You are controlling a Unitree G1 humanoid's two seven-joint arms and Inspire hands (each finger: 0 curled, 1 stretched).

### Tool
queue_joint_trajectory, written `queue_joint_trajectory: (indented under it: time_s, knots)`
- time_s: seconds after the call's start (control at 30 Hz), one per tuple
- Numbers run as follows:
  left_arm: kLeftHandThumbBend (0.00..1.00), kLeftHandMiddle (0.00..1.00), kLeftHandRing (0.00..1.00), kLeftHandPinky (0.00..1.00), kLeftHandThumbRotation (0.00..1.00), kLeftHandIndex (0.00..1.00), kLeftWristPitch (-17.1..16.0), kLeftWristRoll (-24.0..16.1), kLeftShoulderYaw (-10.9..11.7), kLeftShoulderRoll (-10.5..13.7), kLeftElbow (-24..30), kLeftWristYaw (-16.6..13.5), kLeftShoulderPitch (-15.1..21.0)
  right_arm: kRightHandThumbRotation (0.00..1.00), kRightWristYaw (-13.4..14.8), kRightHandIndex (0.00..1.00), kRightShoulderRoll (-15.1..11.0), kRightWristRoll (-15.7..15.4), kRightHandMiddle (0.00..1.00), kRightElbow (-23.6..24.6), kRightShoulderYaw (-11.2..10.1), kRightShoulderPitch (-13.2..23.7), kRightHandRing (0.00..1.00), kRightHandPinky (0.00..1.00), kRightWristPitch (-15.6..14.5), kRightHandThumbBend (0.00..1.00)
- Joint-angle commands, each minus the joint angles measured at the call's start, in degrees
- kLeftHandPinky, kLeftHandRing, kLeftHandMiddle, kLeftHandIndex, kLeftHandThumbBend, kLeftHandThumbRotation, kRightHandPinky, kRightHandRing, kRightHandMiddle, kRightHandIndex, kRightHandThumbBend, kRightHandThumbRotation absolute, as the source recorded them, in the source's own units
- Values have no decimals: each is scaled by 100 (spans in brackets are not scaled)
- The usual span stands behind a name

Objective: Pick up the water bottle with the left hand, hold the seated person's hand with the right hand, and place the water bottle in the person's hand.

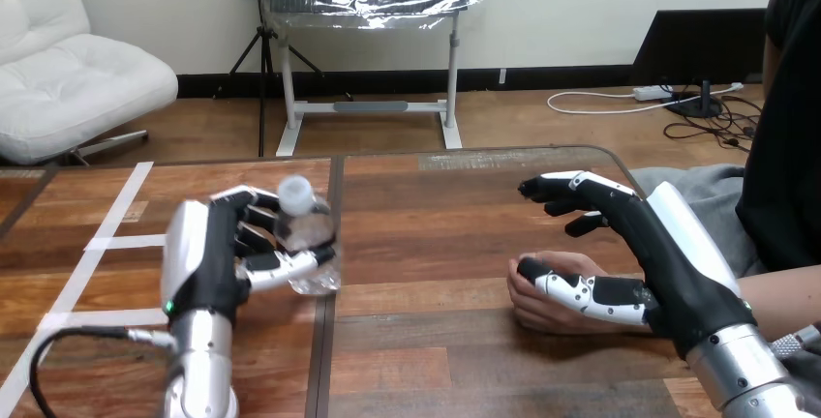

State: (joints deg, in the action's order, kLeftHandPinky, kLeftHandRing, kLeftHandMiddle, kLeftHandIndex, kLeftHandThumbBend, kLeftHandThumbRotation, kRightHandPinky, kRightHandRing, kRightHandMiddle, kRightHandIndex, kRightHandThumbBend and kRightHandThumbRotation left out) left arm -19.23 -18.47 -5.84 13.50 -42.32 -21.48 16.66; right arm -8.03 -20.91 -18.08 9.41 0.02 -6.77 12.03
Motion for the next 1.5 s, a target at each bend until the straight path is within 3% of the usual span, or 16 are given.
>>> queue_joint_trajectory:
  time_s: [0.0, 0.43, 0.7, 0.83, 0.93, 1.0, 1.13, 1.47]
  knots:
    - [58, 41, 36, 34, 0, 51, -253, -17, 73, -25, 2533, 165, 146, 0, -103, 76, -497, -90, 81, 123, -299, 595, 78, 68, 145, 64]
    - [58, 40, 33, 29, 0, 50, -340, -7, 117, -129, 3166, 413, -211, 0, -669, 84, -1205, -526, 89, 282, -329, 666, 85, 75, -477, 73]
    - [58, 40, 32, 28, 0, 50, -363, -6, 128, -186, 3486, 516, -399, 0, -751, 84, -1542, -764, 89, 62, -332, 827, 85, 76, -460, 81]
    - [58, 40, 32, 28, 0, 50, -418, 93, 144, -264, 3778, 644, -624, 2, -845, 83, -2055, -1374, 88, -170, -183, 1054, 85, 76, -488, 86]
    - [58, 40, 33, 29, 0, 50, -432, 92, 149, -283, 3832, 661, -679, 4, -868, 83, -2204, -1650, 88, -213, -110, 1129, 86, 76, -467, 87]
    - [58, 40, 33, 29, 0, 50, -446, 107, 152, -291, 3856, 684, -706, 6, -868, 83, -2251, -1756, 87, -238, -87, 1161, 86, 76, -453, 89]
    - [59, 40, 33, 29, 0, 50, -473, 127, 165, -322, 3904, 708, -770, 8, -1158, 84, -2317, -1898, 88, -217, -26, 1253, 88, 79, -719, 89]
    - [59, 40, 33, 30, 0, 50, -448, 135, 195, -353, 4041, 760, -866, 7, -1628, 86, -2398, -2176, 91, -334, 100, 1502, 91, 83, -1004, 89]
